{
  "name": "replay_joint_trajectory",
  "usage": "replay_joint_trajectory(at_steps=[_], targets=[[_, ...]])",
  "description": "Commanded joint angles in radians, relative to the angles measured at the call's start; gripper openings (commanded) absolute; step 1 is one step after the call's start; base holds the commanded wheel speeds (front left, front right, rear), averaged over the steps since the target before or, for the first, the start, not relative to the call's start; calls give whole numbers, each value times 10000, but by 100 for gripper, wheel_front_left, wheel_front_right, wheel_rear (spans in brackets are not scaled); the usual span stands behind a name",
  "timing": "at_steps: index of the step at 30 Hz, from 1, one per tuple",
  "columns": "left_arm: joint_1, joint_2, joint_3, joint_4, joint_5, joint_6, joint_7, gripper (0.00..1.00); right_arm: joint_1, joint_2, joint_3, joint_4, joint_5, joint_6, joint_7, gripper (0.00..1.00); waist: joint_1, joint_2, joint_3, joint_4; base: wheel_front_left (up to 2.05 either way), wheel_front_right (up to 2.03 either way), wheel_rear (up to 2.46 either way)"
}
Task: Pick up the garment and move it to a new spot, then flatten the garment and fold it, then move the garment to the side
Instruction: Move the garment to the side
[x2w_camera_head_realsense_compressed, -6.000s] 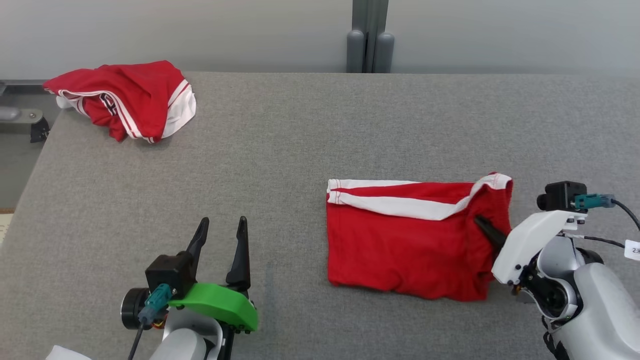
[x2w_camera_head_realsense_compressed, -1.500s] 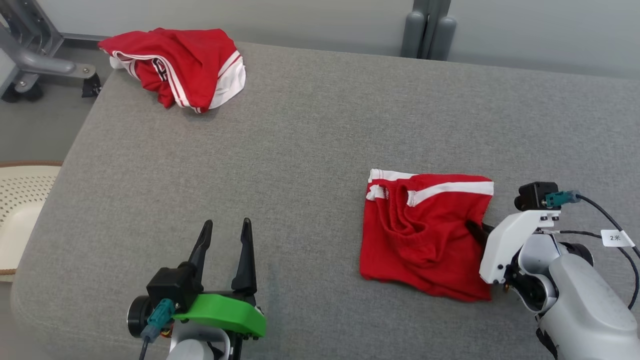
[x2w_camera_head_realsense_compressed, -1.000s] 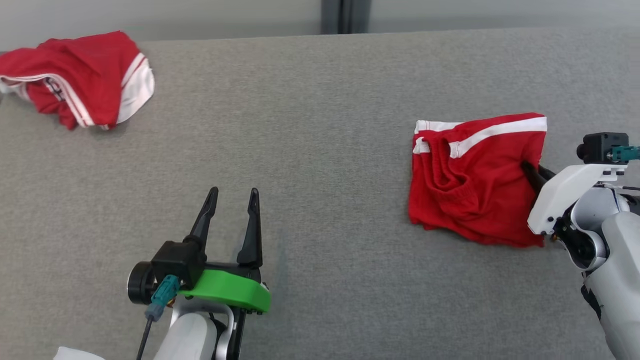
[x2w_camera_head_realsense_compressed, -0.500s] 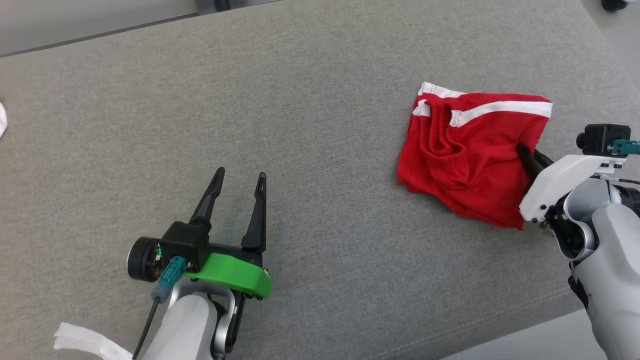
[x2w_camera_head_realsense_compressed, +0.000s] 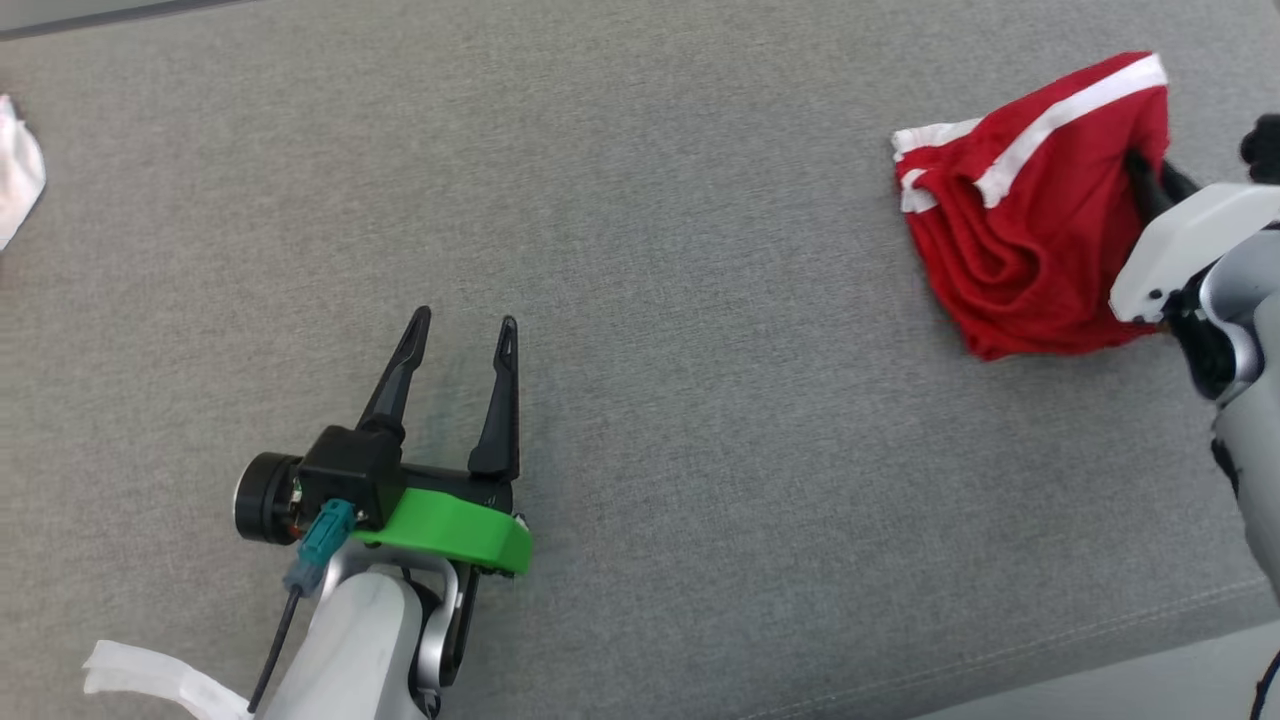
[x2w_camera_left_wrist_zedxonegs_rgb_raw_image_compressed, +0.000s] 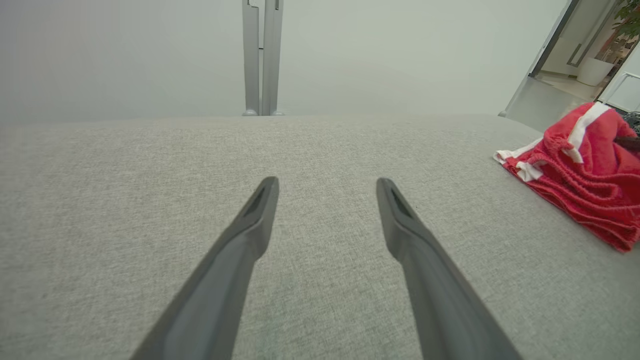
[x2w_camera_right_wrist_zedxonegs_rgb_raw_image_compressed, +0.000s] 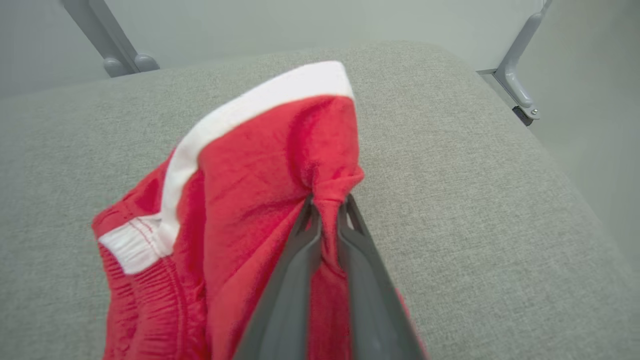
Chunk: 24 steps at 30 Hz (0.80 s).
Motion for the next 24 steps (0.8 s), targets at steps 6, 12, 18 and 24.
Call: replay_joint_trajectory(at_steps=[6,12,18,24], targets=[[-208,128,99,-240,12,134,-38,100,-1112,-932,-484,1143,-967,-11,-152,0,-1,-1,546,941,0,0,0],[-182,171,75,-434,43,202,-56,100,-1762,-1897,-1113,2204,-1695,-11,-303,0,-1,-1,810,1325,0,0,0],[-82,207,33,-530,59,256,-65,100,-2198,-2297,-1675,2993,-2571,-11,-590,0,-1,-1,914,1475,0,0,0],[-50,213,-59,-465,57,268,-61,100,-2457,-2195,-2288,3385,-3711,-11,-1478,100,-1,-1,846,1531,0,0,0]])
